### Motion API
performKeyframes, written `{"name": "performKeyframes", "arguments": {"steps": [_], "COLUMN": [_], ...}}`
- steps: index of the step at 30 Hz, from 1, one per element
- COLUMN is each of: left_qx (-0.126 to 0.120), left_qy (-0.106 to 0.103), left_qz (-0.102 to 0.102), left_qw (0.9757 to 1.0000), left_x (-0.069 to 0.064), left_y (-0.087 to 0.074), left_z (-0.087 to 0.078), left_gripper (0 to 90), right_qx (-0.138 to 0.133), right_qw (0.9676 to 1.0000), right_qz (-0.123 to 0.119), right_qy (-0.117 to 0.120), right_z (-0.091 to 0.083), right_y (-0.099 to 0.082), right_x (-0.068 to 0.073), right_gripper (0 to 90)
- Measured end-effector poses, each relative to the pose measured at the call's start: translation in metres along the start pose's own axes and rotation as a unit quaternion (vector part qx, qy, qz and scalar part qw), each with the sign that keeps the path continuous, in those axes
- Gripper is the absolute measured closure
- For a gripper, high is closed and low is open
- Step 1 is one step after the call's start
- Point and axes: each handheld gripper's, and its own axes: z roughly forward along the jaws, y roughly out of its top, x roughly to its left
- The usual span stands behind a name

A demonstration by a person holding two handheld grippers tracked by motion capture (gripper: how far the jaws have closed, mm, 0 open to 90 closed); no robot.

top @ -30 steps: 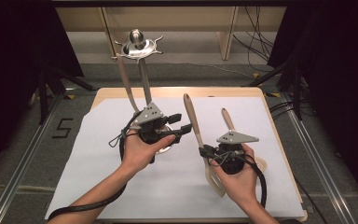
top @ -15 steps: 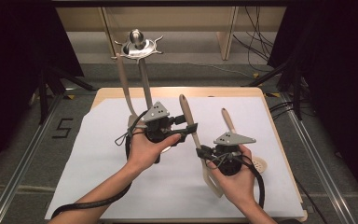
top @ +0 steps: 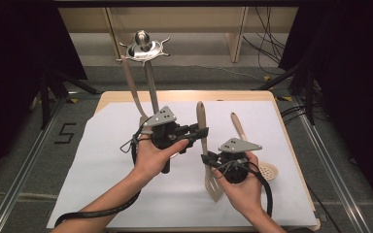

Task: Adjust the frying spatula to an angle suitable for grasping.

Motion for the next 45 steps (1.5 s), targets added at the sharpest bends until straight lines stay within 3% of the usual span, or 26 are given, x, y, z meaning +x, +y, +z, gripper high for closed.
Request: {"name": "performKeyframes", "arguments": {"steps": [1, 3, 4, 6, 7, 8, 9, 11, 12, 13, 18, 19, 21, 22, 24, 25, 27, 28, 29, 31, 33, 39, 43, 44, 45], "left_qx": [-0.001, -0.005, -0.008, -0.012, -0.012, -0.012, -0.012, -0.011, -0.011, -0.011, -0.012, -0.012, -0.013, -0.012, -0.01, -0.009, -0.009, -0.011, -0.01, -0.008, -0.009, -0.007, -0.007, -0.007, -0.007], "left_qy": [0.001, 0.0, 0.001, 0.002, 0.003, 0.003, 0.003, 0.003, 0.001, 0.001, -0.004, -0.006, -0.008, -0.011, -0.011, -0.013, -0.017, -0.023, -0.026, -0.033, -0.036, -0.038, -0.046, -0.049, -0.052], "left_qz": [0.009, 0.032, 0.038, 0.047, 0.051, 0.053, 0.056, 0.053, 0.05, 0.05, 0.057, 0.058, 0.056, 0.058, 0.058, 0.059, 0.059, 0.061, 0.063, 0.066, 0.067, 0.066, 0.062, 0.06, 0.058], "left_qw": [1.0, 0.9995, 0.9992, 0.9988, 0.9986, 0.9985, 0.9983, 0.9985, 0.9987, 0.9987, 0.9983, 0.9983, 0.9983, 0.9982, 0.9982, 0.9981, 0.9981, 0.9978, 0.9976, 0.9972, 0.997, 0.9971, 0.997, 0.997, 0.9969], "left_x": [-0.003, -0.007, -0.009, -0.012, -0.013, -0.013, -0.013, -0.013, -0.012, -0.012, -0.011, -0.011, -0.011, -0.01, -0.01, -0.009, -0.008, -0.008, -0.007, -0.006, -0.006, -0.004, -0.004, -0.004, -0.004], "left_y": [0.001, 0.004, 0.005, 0.007, 0.008, 0.009, 0.01, 0.01, 0.01, 0.01, 0.012, 0.013, 0.013, 0.012, 0.012, 0.012, 0.011, 0.012, 0.012, 0.012, 0.013, 0.012, 0.011, 0.011, 0.011], "left_z": [-0.001, -0.004, -0.005, -0.007, -0.008, -0.008, -0.009, -0.009, -0.009, -0.009, -0.013, -0.014, -0.016, -0.017, -0.018, -0.019, -0.021, -0.022, -0.023, -0.025, -0.027, -0.031, -0.03, -0.03, -0.03], "left_gripper": [72.8, 73.1, 73.2, 73.4, 73.4, 73.5, 73.5, 73.6, 73.6, 73.7, 73.7, 73.7, 73.6, 73.7, 73.6, 73.6, 73.6, 73.6, 73.6, 73.6, 73.6, 73.6, 73.6, 73.6, 73.6], "right_qx": [0.004, -0.012, -0.01, -0.022, -0.027, -0.03, -0.024, -0.031, -0.027, -0.038, -0.055, -0.049, -0.059, -0.059, -0.059, -0.055, -0.061, -0.066, -0.065, -0.054, -0.069, -0.052, -0.058, -0.051, -0.064], "right_qw": [0.9999, 0.9999, 0.9999, 0.9996, 0.9995, 0.9994, 0.9996, 0.999, 0.999, 0.9983, 0.9957, 0.9956, 0.9929, 0.9926, 0.993, 0.9913, 0.9902, 0.9889, 0.9892, 0.987, 0.9869, 0.9873, 0.985, 0.9864, 0.9866], "right_qz": [0.016, -0.007, -0.001, -0.015, -0.007, -0.013, -0.001, -0.016, 0.0, -0.013, -0.034, -0.023, -0.033, -0.024, -0.026, -0.039, -0.062, -0.068, -0.056, -0.068, -0.065, -0.064, -0.067, -0.059, -0.063], "right_qy": [0.003, 0.007, 0.007, 0.008, 0.015, 0.012, 0.016, 0.028, 0.035, 0.042, 0.067, 0.076, 0.098, 0.104, 0.1, 0.113, 0.109, 0.114, 0.119, 0.135, 0.13, 0.136, 0.148, 0.145, 0.136], "right_z": [-0.001, 0.0, -0.001, -0.002, -0.001, -0.002, -0.003, -0.002, -0.002, -0.001, -0.005, -0.006, -0.007, -0.008, -0.011, -0.011, -0.013, -0.012, -0.012, -0.013, -0.011, -0.013, -0.01, -0.01, -0.009], "right_y": [0.0, 0.002, 0.003, 0.005, 0.006, 0.006, 0.007, 0.009, 0.009, 0.01, 0.014, 0.014, 0.017, 0.018, 0.02, 0.021, 0.024, 0.024, 0.024, 0.026, 0.026, 0.027, 0.028, 0.028, 0.028], "right_x": [0.003, 0.002, 0.004, 0.004, 0.005, 0.004, 0.005, 0.001, 0.002, -0.001, -0.008, -0.008, -0.011, -0.011, -0.01, -0.011, -0.012, -0.012, -0.009, -0.011, -0.011, -0.012, -0.011, -0.01, -0.01], "right_gripper": [78.5, 78.4, 78.3, 78.0, 77.7, 77.3, 76.0, 72.1, 70.3, 68.7, 60.4, 59.9, 59.6, 59.6, 59.6, 59.7, 60.1, 60.5, 60.8, 61.3, 61.7, 63.0, 65.5, 66.1, 66.8]}}
